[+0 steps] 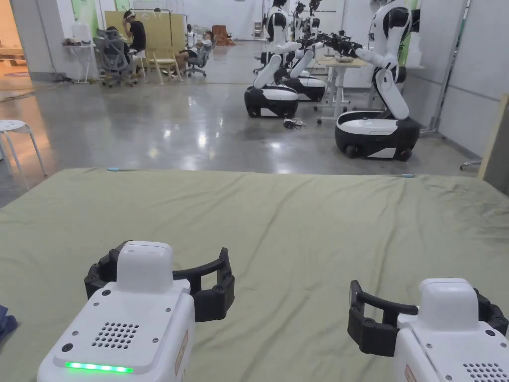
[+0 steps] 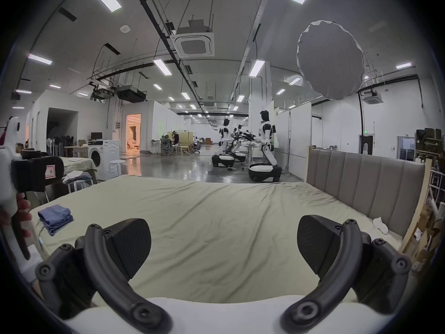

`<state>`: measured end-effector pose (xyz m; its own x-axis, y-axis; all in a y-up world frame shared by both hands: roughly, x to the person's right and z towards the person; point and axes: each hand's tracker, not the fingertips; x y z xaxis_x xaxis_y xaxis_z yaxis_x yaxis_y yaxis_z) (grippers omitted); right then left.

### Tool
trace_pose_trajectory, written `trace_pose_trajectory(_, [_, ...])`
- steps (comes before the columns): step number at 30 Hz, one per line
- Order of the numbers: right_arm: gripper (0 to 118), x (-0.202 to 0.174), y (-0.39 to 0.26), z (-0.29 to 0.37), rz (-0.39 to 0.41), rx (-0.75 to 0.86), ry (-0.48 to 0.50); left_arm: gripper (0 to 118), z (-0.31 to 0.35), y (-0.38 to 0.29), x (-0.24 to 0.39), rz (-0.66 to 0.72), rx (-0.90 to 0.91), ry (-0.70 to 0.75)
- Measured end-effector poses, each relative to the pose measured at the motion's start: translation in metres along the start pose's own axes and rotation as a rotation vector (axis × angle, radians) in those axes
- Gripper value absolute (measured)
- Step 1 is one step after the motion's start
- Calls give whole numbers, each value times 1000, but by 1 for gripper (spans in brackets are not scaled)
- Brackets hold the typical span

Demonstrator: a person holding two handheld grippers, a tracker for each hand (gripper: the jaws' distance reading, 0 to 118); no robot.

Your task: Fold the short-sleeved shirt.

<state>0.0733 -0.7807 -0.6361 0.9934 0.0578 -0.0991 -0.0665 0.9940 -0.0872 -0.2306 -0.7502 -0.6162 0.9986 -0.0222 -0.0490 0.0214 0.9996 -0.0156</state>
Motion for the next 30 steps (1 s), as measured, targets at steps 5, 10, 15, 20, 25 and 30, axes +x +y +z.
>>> trace_pose_trajectory(5, [118,-5,4,-1,3,-25,-49,114,3,0,0,-4,4,-2])
trace_pose_trajectory(10, [118,-5,7,4,-46,-33,-77,114,4,-1,-2,-17,9,7])
trace_pose_trajectory(15, [118,-8,8,9,-36,-37,-76,114,5,-3,-3,-8,5,-1])
trace_pose_trajectory(20, [118,-9,8,9,-53,-57,-69,114,6,-3,-4,15,-5,-11])
trace_pose_trajectory(25, [118,-9,6,3,-54,-80,-68,114,7,-4,-6,20,-11,-3])
trace_pose_trajectory(30, [118,-10,-1,2,-51,-102,-62,114,7,-6,-9,46,-20,-3])
